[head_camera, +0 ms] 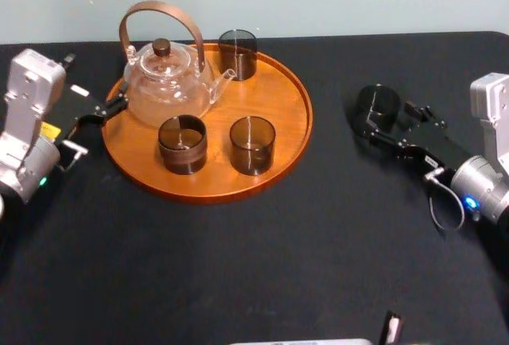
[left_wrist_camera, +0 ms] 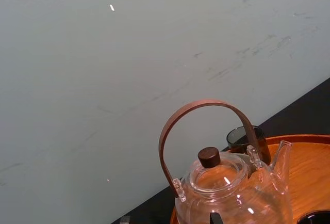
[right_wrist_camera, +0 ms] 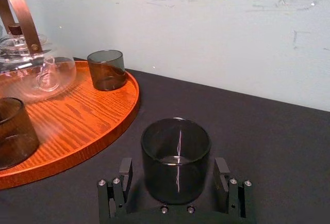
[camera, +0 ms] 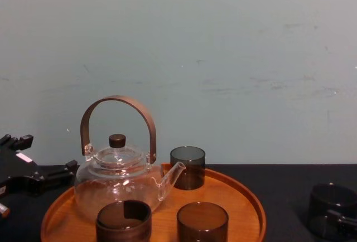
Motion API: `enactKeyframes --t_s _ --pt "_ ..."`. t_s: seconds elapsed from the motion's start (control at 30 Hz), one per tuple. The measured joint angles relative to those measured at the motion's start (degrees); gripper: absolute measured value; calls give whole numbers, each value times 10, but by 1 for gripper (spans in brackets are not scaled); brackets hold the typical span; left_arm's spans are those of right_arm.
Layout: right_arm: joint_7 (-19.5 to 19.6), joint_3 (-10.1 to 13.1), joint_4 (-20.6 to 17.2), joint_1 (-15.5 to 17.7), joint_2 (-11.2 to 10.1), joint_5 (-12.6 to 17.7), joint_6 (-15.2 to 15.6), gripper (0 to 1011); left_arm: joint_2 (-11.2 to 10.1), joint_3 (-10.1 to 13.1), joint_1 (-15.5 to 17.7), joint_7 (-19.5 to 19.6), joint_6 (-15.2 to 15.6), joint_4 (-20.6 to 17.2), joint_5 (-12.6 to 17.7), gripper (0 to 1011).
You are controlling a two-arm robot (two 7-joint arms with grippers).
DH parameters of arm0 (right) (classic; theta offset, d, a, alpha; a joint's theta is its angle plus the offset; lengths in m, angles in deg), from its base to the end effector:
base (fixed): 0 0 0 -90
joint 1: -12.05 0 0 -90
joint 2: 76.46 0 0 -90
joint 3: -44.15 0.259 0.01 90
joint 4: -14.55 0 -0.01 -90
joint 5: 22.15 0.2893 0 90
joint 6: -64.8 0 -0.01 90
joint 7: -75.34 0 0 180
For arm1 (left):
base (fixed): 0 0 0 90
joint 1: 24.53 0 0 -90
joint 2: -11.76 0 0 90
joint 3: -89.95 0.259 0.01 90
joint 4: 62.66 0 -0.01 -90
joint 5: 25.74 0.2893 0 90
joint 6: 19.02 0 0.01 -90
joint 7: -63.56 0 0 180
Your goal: Pick up the glass from the table and place it on the tray.
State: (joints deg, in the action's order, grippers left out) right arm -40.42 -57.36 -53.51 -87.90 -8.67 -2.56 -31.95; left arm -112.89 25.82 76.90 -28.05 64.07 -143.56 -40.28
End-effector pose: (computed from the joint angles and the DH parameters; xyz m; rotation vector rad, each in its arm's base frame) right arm 0.3387 -0.0911 -0.3185 -0.1509 0.0740 -1.0721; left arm 0.3346 0.0702 -0.2736 0.3046 -0.2851 1.2476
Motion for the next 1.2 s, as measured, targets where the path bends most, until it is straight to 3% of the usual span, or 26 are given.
enactKeyframes --t_s 0.63,1.2 --pt "-12 -15 51 -44 8 -7 -9 1003 0 0 0 0 0 0 0 1001" --pt "-27 -31 122 -95 25 -17 -25 1003 0 0 0 0 0 0 0 1001"
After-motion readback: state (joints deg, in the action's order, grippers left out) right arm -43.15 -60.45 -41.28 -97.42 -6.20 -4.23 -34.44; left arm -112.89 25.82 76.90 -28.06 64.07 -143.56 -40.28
